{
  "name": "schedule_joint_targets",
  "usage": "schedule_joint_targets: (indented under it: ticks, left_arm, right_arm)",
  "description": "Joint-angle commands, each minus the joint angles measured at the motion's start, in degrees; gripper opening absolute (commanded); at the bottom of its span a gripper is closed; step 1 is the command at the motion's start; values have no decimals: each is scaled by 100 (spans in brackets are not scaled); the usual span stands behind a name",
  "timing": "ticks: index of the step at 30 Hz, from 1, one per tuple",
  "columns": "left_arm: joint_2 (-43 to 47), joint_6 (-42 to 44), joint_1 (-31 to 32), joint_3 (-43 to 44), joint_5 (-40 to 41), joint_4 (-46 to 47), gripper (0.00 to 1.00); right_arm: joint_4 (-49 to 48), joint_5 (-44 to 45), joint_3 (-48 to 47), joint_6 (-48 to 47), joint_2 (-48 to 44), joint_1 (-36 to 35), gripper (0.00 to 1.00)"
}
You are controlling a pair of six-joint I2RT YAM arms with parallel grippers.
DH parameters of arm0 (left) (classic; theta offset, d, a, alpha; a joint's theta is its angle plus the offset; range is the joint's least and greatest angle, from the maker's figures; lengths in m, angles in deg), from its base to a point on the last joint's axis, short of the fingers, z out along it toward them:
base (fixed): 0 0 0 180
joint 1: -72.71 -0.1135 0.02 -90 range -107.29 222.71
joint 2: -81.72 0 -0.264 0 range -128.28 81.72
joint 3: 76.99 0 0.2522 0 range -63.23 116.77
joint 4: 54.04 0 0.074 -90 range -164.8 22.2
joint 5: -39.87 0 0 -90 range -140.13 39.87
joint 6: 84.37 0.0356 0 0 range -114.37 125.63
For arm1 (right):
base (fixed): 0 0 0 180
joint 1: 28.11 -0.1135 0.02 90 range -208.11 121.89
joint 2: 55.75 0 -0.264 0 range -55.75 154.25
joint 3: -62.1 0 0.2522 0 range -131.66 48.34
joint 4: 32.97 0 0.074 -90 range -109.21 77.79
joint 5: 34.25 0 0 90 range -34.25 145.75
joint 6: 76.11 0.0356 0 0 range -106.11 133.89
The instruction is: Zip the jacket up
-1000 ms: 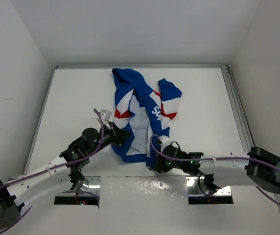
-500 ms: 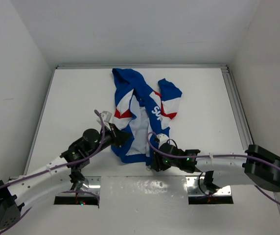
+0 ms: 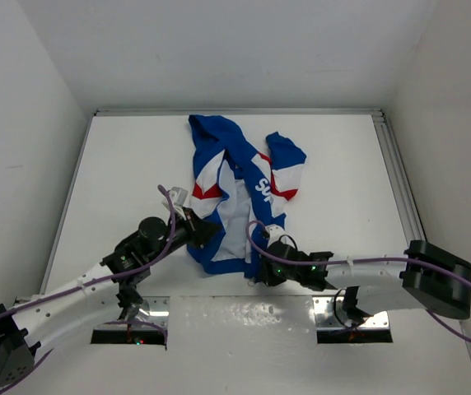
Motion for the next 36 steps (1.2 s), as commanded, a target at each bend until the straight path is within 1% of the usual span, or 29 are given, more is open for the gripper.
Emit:
schedule_joint_targets:
  ticks: [1, 3, 6, 8, 9, 11, 14, 15, 16, 17, 18, 21, 24, 28, 30, 33, 36]
  left_arm:
    - [38, -46, -78, -30, 31, 247, 0]
    - [-32, -3, -78, 48, -30, 229, 0]
    - [-120, -107, -78, -92, -91, 536, 0]
    - [-208, -99, -78, 21, -196, 589, 0]
    - [-261, -73, -78, 75, -223, 563, 0]
    - [-253, -72, -78, 101, -189, 659, 0]
    - [-261, -81, -78, 180, -153, 651, 0]
    - [-270, -81, -78, 198, -171, 651, 0]
    - [-270, -81, -78, 181, -188, 668, 0]
    - [-270, -99, -78, 154, -197, 773, 0]
    - [-287, -116, -78, 128, -197, 835, 0]
    - [-427, -117, -78, 180, -267, 906, 0]
    - [-498, -143, -78, 137, -250, 1029, 0]
    - [-586, -73, -78, 224, -364, 1134, 0]
    - [-613, -81, -78, 242, -355, 1213, 0]
    - [-674, -46, -78, 347, -452, 1249, 0]
    - [-692, -133, -78, 243, -592, 1468, 0]
  right_arm:
    - [-149, 191, 29, 53, 21, -11, 0]
    - [-262, 199, 55, -17, -162, -11, 0]
    - [-806, 269, 73, -560, -663, -3, 0]
    - [-1149, 445, 117, -842, -988, -11, 0]
    - [-1438, 515, 195, -974, -1303, -11, 0]
    - [-2604, 760, 494, -1430, -1647, -11, 0]
    - [-3231, 989, 697, -1748, -1780, -11, 0]
    - [-3660, 1043, 758, -1845, -1754, -11, 0]
    - [-3812, 1069, 820, -1889, -1737, -11, 0]
    - [-3996, 1043, 855, -1924, -1710, -3, 0]
    - [-4390, 1017, 934, -1977, -1658, -11, 0]
    - [-4989, 921, 978, -2039, -1500, -11, 0]
    - [-5220, 675, 943, -2074, -1455, -11, 0]
    - [-5325, 297, 917, -2065, -1736, -11, 0]
    - [-5115, 95, 838, -2057, -1807, -11, 0]
    - [-4974, 208, 864, -1960, -1825, -11, 0]
    - [-4913, 419, 803, -1916, -1711, -3, 0]
